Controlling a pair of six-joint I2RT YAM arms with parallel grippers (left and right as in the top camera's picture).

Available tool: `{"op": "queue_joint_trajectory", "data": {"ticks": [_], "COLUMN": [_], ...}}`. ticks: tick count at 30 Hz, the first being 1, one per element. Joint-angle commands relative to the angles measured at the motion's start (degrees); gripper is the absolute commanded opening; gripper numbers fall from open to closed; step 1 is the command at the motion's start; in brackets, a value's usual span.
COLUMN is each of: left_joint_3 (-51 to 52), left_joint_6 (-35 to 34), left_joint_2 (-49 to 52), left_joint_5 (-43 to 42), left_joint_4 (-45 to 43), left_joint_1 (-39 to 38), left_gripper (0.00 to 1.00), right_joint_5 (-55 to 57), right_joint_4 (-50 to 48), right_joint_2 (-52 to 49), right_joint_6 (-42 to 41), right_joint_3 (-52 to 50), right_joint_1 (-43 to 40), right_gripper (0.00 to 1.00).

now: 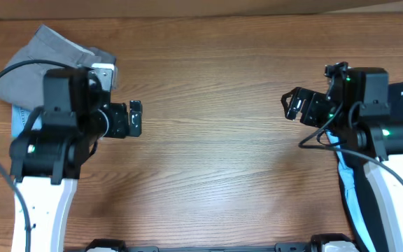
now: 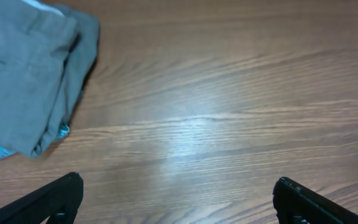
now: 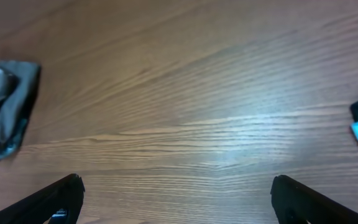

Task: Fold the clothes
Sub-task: 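Raise both arms and reach the right gripper to the black polo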

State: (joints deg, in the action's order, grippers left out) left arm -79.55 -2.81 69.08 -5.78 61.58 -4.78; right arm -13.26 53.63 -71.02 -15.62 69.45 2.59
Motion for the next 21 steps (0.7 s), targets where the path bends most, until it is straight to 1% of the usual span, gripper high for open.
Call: {"op": "queue_joint_trajectory", "data": {"ticks": [1, 3, 5, 10, 13, 18, 21], "left_joint_3": [-1.53, -1.51, -1.53, -1.53, -1.51, -1.51, -1.51], "left_joint_6": [1.09, 1.09, 1.09, 1.07, 1.09, 1.07, 1.07], "left_joint_2": [1.20, 1.42, 1.40, 1.42, 1.42, 1.42, 1.42], "left_joint_5": [-1.07, -2.27, -2.23, -3.13, -3.26, -3.28, -3.28], "left_joint_4": [0.17, 0.85, 1.27, 1.18, 1.16, 0.79, 0.92], "left_joint_1": [0.31, 0.31, 0.31, 0.31, 0.31, 0.31, 0.31], "left_gripper": [1.00, 1.00, 1.00, 1.00, 1.00, 1.00, 1.00], "right_joint_5": [7.78, 12.46, 13.90, 12.81, 9.88, 10.25, 15.47], "right_joint_4": [0.09, 0.35, 0.39, -1.46, -4.94, -8.63, -9.55], "right_joint_2": [-0.98, -2.19, -3.93, -11.23, -16.65, -23.87, -27.36], "right_joint_6": [-4.15, -6.67, -8.68, -11.08, -10.97, -9.60, -9.53], "right_joint_3": [1.79, 1.79, 1.79, 1.79, 1.79, 1.79, 1.77], "right_joint_1": [-1.03, -3.08, -6.49, -16.28, -20.39, -21.68, -21.68], "right_gripper": [1.00, 1.00, 1.00, 1.00, 1.00, 1.00, 1.00]}}
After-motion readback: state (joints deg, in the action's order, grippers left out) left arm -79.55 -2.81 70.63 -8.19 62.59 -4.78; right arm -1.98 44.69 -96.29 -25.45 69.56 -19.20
